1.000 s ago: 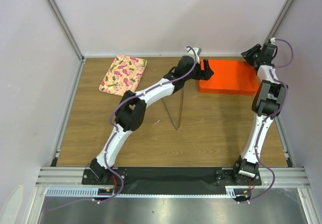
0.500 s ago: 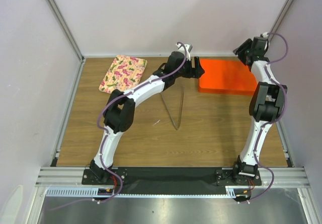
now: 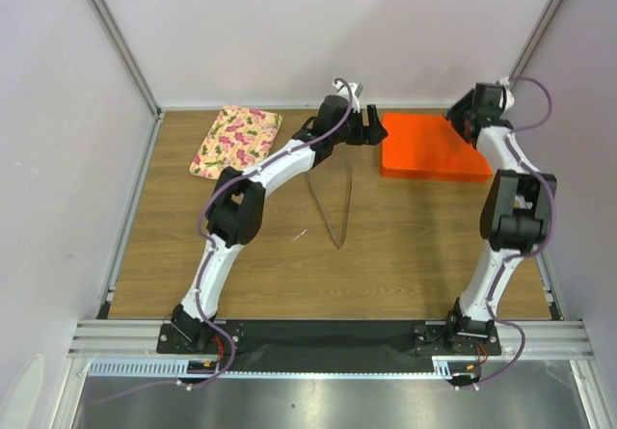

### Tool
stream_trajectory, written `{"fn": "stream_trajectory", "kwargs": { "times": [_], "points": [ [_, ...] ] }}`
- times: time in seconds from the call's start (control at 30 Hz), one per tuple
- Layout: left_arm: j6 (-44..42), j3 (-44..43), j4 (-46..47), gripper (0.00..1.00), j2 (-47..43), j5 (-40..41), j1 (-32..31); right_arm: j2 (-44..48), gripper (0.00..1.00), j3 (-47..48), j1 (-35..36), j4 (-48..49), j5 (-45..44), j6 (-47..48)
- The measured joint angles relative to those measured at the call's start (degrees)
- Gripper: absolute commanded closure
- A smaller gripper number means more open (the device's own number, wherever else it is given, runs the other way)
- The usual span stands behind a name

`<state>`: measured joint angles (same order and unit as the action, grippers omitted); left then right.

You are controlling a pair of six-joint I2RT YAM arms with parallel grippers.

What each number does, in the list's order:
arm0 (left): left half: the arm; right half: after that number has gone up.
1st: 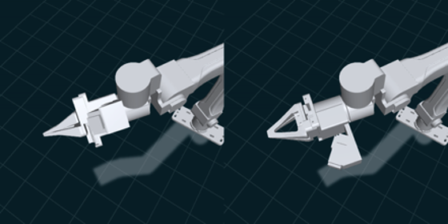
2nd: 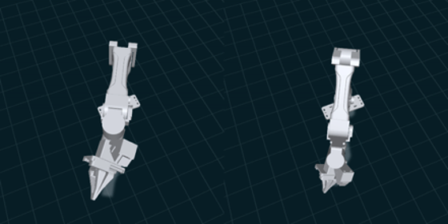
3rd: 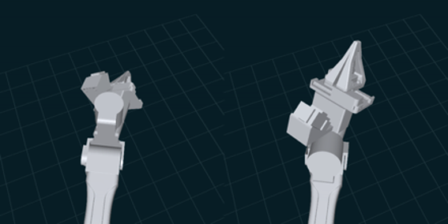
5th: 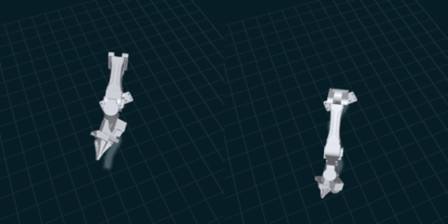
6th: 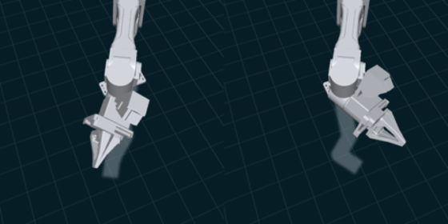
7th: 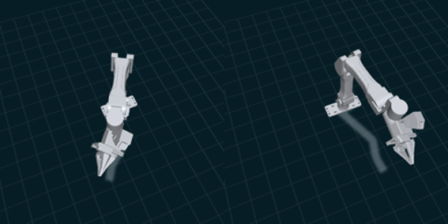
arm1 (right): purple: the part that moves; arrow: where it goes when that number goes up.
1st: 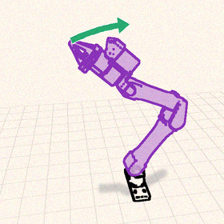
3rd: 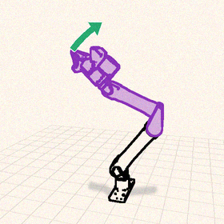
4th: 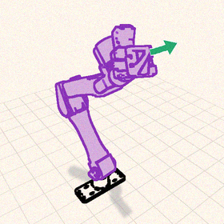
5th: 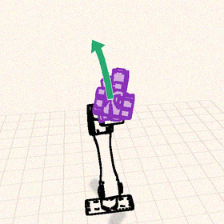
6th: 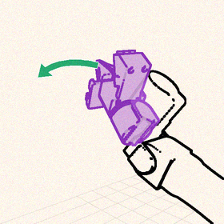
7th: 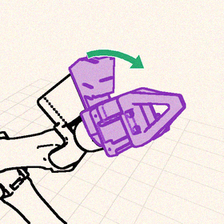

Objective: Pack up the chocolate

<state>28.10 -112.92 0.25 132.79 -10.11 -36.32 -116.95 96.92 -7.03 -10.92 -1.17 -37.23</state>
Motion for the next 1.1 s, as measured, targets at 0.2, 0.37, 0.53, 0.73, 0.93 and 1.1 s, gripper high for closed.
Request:
{"fn": "stream_trajectory", "kwargs": {
  "times": [0.2,0.37,0.53,0.73,0.93,1.1],
  "points": [
    [2.1,-12.6,-0.2,0.12,10.3,-1.2,0.9,16.2,0.20,-15.5,-2.9,-5.0,-7.2,-2.8],
    [3.6,-15.1,1.0,0.08,14.6,-0.4,1.2,20.4,0.13,-20.4,-10.8,-2.3,-7.5,-3.0],
    [5.0,-15.4,3.7,0.10,16.1,0.5,1.2,10.7,0.15,-16.0,-16.0,1.1,-1.6,2.4],
    [8.0,-17.5,8.7,0.12,18.5,0.4,1.1,-6.2,0.16,-2.9,-18.1,3.6,11.8,9.5],
    [9.2,-18.8,9.1,0.15,20.8,0.4,0.6,-11.0,0.22,-0.3,-18.1,6.5,21.4,12.1],
    [9.7,-18.8,8.4,0.17,22.0,0.1,0.3,-12.4,0.26,0.0,-18.2,7.9,26.8,13.1]
  ]
}}
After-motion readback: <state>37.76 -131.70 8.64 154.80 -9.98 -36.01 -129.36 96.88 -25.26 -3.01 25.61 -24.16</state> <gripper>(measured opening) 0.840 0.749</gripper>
